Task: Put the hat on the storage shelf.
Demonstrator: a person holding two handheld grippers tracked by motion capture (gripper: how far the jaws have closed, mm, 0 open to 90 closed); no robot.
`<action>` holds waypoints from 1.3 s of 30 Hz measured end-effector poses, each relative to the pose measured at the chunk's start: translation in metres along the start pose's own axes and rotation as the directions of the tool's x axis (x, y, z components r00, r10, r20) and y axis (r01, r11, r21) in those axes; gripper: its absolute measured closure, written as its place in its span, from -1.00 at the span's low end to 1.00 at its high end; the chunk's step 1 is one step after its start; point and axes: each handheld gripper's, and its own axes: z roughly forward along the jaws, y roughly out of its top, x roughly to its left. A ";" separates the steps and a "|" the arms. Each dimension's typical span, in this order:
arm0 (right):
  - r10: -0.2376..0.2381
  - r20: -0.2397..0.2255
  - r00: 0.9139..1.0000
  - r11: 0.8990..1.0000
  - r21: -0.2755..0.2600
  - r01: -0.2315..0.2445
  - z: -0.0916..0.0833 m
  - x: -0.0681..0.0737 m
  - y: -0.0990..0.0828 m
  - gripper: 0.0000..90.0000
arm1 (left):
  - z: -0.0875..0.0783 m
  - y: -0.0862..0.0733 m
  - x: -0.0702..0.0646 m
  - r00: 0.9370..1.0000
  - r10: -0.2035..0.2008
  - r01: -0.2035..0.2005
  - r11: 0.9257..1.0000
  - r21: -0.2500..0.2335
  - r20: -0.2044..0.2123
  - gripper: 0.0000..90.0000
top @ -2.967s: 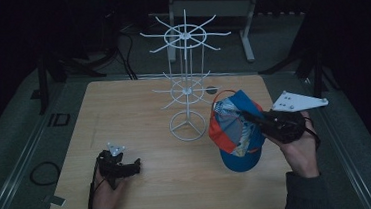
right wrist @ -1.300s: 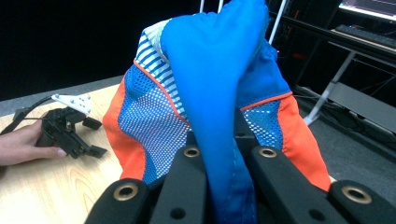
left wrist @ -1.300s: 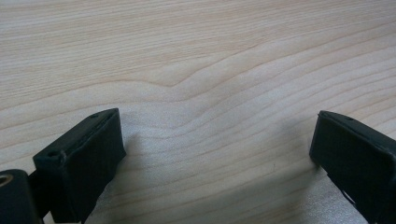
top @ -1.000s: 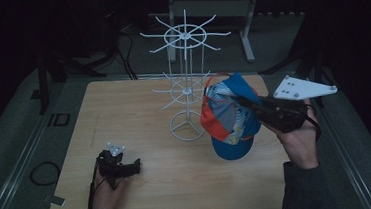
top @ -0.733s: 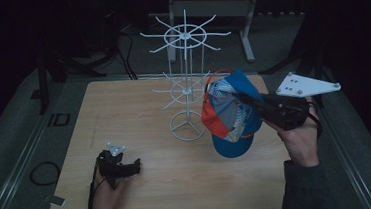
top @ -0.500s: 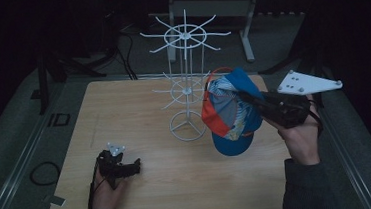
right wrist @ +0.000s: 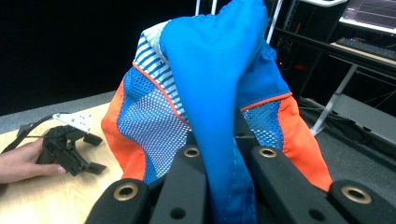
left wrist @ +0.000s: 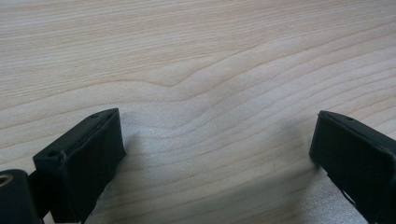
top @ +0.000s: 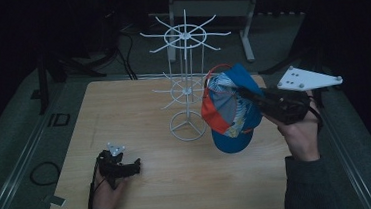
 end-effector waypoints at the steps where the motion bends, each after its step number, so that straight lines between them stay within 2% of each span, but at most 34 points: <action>1: 0.001 0.000 1.000 1.000 -0.002 -0.001 0.000 -0.001 0.001 0.97 | 0.000 0.000 0.000 1.000 0.000 0.000 1.000 0.000 0.000 -0.93; 16: -0.012 0.002 1.000 0.999 -0.038 0.012 -0.005 -0.007 0.015 0.97 | 0.000 0.000 0.000 1.000 0.000 0.000 1.000 0.000 0.000 -0.93; 39: -0.002 0.003 1.000 0.994 -0.113 0.002 -0.013 -0.017 0.036 0.97 | 0.000 0.000 0.000 1.000 -0.003 0.003 1.000 -0.002 -0.001 -0.93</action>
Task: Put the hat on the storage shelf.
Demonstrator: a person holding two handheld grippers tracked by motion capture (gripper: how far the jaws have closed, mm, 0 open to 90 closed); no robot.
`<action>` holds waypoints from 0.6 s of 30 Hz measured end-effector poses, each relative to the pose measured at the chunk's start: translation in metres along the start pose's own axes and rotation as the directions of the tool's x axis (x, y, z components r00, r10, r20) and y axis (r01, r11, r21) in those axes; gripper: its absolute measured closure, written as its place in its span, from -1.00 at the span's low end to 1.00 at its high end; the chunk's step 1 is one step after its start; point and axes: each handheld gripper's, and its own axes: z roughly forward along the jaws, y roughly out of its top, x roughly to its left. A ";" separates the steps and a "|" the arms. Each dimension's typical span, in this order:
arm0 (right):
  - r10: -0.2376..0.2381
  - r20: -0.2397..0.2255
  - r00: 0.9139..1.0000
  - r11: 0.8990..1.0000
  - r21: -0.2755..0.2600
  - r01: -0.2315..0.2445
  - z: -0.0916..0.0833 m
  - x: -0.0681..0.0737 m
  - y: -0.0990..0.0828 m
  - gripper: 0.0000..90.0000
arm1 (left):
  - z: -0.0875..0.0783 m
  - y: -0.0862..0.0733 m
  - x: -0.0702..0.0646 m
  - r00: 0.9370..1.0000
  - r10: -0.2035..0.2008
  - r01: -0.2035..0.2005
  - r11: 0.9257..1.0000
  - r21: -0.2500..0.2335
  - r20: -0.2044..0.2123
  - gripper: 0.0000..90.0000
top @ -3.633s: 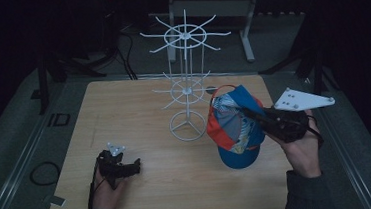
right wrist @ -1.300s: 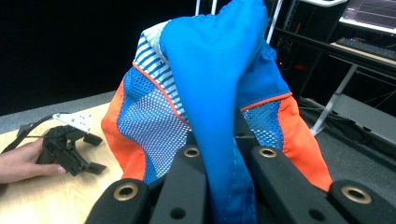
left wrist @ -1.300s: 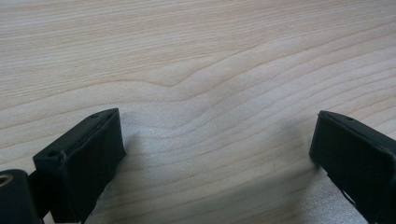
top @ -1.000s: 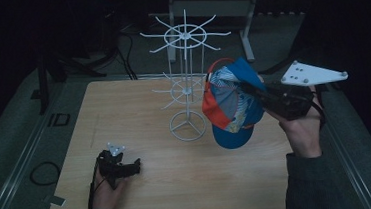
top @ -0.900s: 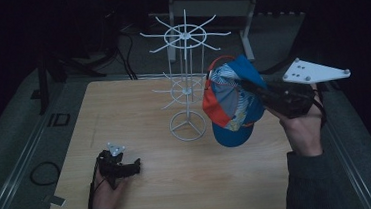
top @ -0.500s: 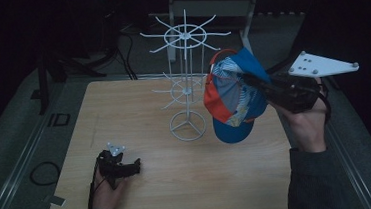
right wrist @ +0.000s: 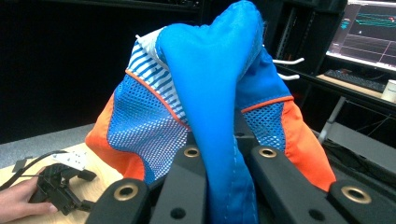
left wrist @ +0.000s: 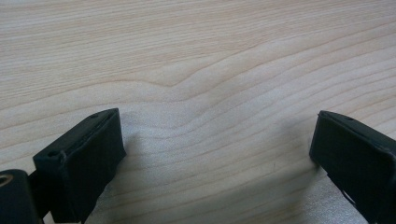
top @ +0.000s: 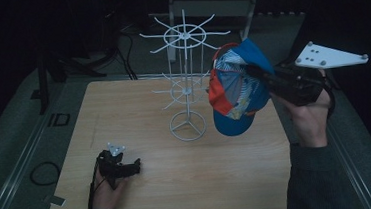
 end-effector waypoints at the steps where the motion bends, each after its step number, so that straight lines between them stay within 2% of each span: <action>1: -0.001 -0.001 1.000 1.000 0.000 0.001 0.000 0.000 0.000 0.97 | 0.000 0.000 0.000 1.000 0.000 0.000 1.000 0.000 0.000 -0.93; 7: 0.005 0.001 1.000 1.000 -0.012 -0.005 -0.001 -0.001 0.001 0.97 | 0.000 0.000 0.000 1.000 0.000 0.000 1.000 0.000 0.000 -0.93; 13: 0.021 -0.014 1.000 1.000 -0.012 -0.022 0.015 -0.005 0.001 0.97 | 0.000 0.000 0.000 1.000 0.000 0.000 1.000 -0.002 -0.001 -0.93; 18: 0.033 -0.025 0.999 0.999 0.031 -0.032 0.031 -0.007 -0.006 0.97 | 0.000 0.000 0.000 1.000 0.003 -0.003 1.000 0.001 -0.002 -0.93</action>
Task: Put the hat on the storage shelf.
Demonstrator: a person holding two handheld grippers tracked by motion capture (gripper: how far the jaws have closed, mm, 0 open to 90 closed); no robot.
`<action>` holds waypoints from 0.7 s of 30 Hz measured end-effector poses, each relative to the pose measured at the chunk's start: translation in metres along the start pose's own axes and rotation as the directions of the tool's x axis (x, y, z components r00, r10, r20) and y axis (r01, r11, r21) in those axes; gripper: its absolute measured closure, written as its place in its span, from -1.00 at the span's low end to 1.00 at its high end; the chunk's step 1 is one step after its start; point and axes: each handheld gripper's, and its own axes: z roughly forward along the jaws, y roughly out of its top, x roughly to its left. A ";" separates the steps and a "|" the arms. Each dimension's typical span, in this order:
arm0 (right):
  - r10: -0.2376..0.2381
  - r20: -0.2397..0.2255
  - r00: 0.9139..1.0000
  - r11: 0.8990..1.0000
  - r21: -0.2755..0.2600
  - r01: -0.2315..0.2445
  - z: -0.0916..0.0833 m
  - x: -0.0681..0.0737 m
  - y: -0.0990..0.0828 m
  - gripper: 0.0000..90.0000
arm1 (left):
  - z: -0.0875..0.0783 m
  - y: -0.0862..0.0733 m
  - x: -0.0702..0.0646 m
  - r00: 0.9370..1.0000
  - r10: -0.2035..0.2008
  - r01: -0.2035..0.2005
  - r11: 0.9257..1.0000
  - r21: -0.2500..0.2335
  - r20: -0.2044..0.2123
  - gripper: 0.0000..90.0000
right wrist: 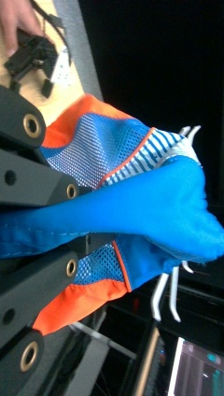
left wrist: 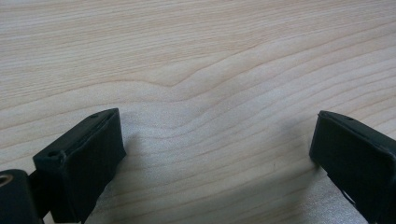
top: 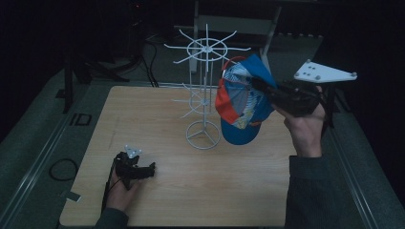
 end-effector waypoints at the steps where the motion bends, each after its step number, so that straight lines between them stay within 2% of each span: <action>1: 0.000 -0.001 1.000 1.000 0.013 0.000 0.003 0.000 -0.002 0.97 | 0.000 0.000 0.000 1.000 0.001 -0.001 1.000 0.001 0.000 -0.93; 4: 0.004 0.007 1.000 0.998 0.058 -0.005 0.012 -0.001 -0.010 0.94 | 0.000 0.000 0.000 1.000 0.001 -0.001 1.000 0.000 -0.001 -0.93; 6: 0.005 0.011 1.000 0.996 0.090 -0.006 0.015 -0.002 -0.013 0.84 | 0.000 0.000 0.000 1.000 0.007 -0.007 1.000 0.007 0.002 -0.92; 8: -0.007 0.025 1.000 0.992 0.123 0.004 0.018 0.000 -0.015 0.62 | 0.000 0.000 0.000 1.000 0.004 -0.004 1.000 0.005 0.001 -0.92; 11: -0.023 0.065 0.998 0.990 0.143 0.014 0.018 0.002 -0.018 0.29 | 0.000 0.000 0.000 1.000 0.003 -0.003 1.000 0.002 -0.001 -0.93; 15: 0.004 0.103 0.995 0.987 0.159 -0.020 0.018 0.001 -0.022 -0.23 | 0.000 0.000 0.000 1.000 0.004 -0.004 1.000 0.005 0.003 -0.93; 19: 0.014 0.133 0.991 0.981 0.189 -0.039 0.019 0.000 -0.027 -0.50 | 0.000 0.000 0.000 1.000 0.004 -0.004 1.000 0.006 0.003 -0.93; 21: 0.018 0.143 0.990 0.981 0.191 -0.045 0.019 -0.001 -0.030 -0.55 | 0.000 0.000 0.000 1.000 0.004 -0.004 1.000 0.006 0.001 -0.92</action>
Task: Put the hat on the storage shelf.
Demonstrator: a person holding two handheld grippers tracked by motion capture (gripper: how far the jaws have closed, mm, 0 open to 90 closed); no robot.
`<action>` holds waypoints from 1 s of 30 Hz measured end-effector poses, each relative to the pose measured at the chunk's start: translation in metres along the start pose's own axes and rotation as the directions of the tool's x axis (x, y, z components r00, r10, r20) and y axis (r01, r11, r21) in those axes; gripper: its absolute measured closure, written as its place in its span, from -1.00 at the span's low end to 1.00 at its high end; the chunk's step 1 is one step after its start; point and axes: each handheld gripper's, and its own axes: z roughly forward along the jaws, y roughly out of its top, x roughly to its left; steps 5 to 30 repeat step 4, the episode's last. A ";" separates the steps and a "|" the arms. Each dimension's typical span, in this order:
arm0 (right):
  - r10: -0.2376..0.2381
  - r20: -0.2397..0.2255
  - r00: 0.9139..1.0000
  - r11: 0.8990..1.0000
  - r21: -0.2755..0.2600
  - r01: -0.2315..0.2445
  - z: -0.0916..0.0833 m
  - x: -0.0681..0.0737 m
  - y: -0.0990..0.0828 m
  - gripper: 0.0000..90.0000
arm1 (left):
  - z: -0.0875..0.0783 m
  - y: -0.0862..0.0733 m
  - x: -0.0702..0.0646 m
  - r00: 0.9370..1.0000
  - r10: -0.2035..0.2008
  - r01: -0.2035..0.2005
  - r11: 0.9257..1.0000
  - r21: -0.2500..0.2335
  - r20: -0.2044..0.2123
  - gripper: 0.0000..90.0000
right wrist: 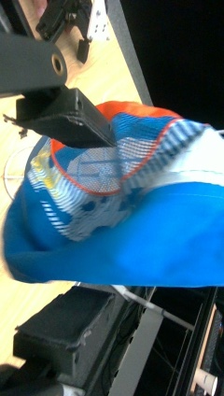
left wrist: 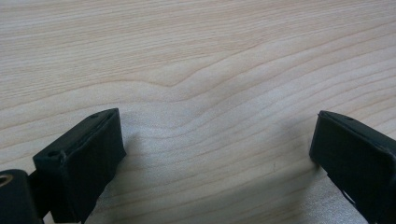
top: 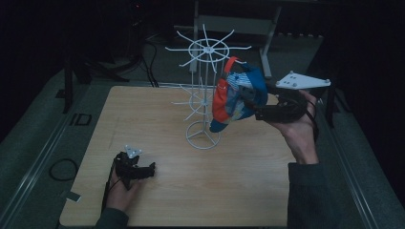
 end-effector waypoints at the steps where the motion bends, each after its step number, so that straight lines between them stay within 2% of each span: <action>1: 0.005 0.003 1.000 1.000 0.004 -0.005 0.000 0.000 -0.001 -0.58 | 0.000 0.000 0.000 1.000 0.000 0.000 1.000 0.000 0.000 -0.93; 4: 0.019 0.010 1.000 1.000 0.004 -0.019 0.000 -0.002 -0.004 -0.64 | 0.000 0.000 0.000 1.000 0.001 -0.001 1.000 0.001 0.002 -0.93; 30: 0.019 0.010 1.000 1.000 0.004 -0.019 0.000 -0.002 -0.004 -0.64 | 0.000 0.000 0.000 1.000 0.001 -0.001 1.000 0.001 0.002 -0.93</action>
